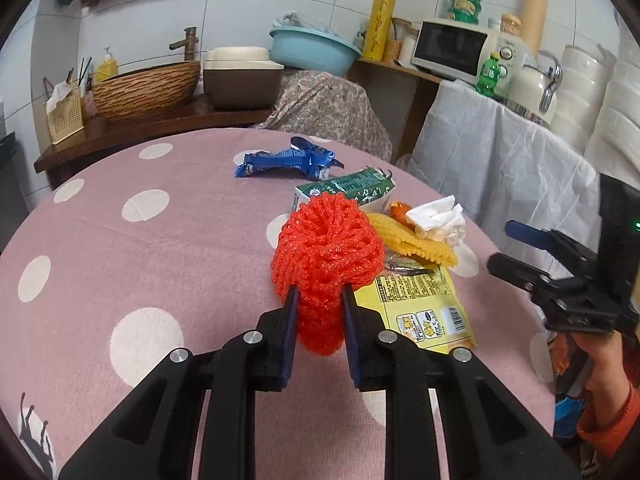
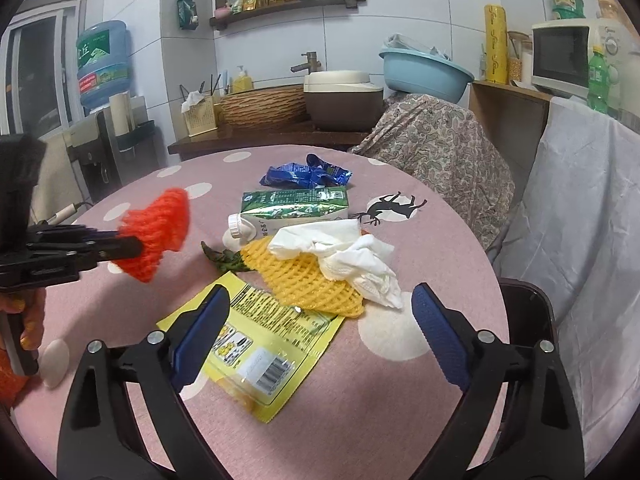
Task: Collect trash
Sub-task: 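Grasp the white tissue with the right gripper while the left gripper lifts the red net, then carry the red net and white tissue over the bin with both grippers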
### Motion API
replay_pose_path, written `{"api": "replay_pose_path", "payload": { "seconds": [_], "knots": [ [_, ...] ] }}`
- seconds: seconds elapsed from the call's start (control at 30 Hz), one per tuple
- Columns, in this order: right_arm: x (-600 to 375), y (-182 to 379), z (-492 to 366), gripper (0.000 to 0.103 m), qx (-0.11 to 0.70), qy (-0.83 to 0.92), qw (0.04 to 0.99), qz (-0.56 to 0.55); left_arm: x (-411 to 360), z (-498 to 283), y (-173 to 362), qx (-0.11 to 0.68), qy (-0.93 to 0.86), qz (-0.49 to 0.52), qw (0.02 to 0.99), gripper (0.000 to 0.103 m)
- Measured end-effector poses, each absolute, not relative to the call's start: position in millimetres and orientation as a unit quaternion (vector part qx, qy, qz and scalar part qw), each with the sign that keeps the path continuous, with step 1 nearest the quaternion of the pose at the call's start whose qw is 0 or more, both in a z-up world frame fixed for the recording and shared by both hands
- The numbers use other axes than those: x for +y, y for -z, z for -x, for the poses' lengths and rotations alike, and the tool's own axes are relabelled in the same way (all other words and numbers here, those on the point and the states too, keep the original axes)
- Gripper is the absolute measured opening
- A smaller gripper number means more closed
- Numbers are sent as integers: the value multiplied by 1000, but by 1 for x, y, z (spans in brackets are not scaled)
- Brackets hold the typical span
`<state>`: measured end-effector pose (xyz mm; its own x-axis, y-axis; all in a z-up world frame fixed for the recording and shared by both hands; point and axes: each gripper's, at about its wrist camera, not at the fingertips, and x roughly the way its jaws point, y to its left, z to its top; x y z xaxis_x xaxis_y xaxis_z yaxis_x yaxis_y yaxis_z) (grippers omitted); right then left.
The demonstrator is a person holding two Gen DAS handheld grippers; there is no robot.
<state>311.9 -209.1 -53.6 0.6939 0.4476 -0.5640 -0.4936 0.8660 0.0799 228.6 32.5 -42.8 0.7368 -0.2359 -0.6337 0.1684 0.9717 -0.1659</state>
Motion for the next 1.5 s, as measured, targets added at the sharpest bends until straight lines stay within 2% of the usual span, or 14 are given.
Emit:
{"api": "replay_pose_path", "payload": {
  "seconds": [0.13, 0.33, 0.43, 0.5, 0.57, 0.67, 0.73, 0.83, 1.2, 1.5],
  "knots": [
    [-206, 55, -333, 85, 304, -247, 919, 52, 34, -223, 41, 343, 115, 54, 931, 21],
    [-198, 66, -360, 69, 330, -247, 908, 69, 35, -222, 42, 343, 120, 56, 930, 21],
    [-194, 68, -366, 67, 334, -253, 905, 79, 35, -221, 45, 347, 122, 53, 928, 21],
    [-189, 70, -369, 59, 338, -256, 901, 87, 34, -221, 47, 349, 123, 53, 928, 21],
    [-186, 74, -371, 38, 344, -260, 897, 92, 34, -222, 49, 351, 124, 54, 927, 21],
    [-185, 76, -372, 25, 344, -257, 898, 93, 33, -222, 51, 352, 125, 55, 926, 21],
    [-186, 76, -370, 20, 342, -253, 901, 90, 32, -222, 52, 354, 125, 56, 925, 21],
    [-188, 74, -363, 16, 330, -251, 906, 86, 33, -222, 53, 354, 125, 57, 925, 21],
    [-225, 47, -319, 16, 274, -242, 929, 57, 27, -210, 39, 338, 137, 56, 929, 21],
    [-261, 35, -266, 16, 246, -233, 940, 35, -23, -200, 26, 328, 177, 22, 928, 21]
  ]
}}
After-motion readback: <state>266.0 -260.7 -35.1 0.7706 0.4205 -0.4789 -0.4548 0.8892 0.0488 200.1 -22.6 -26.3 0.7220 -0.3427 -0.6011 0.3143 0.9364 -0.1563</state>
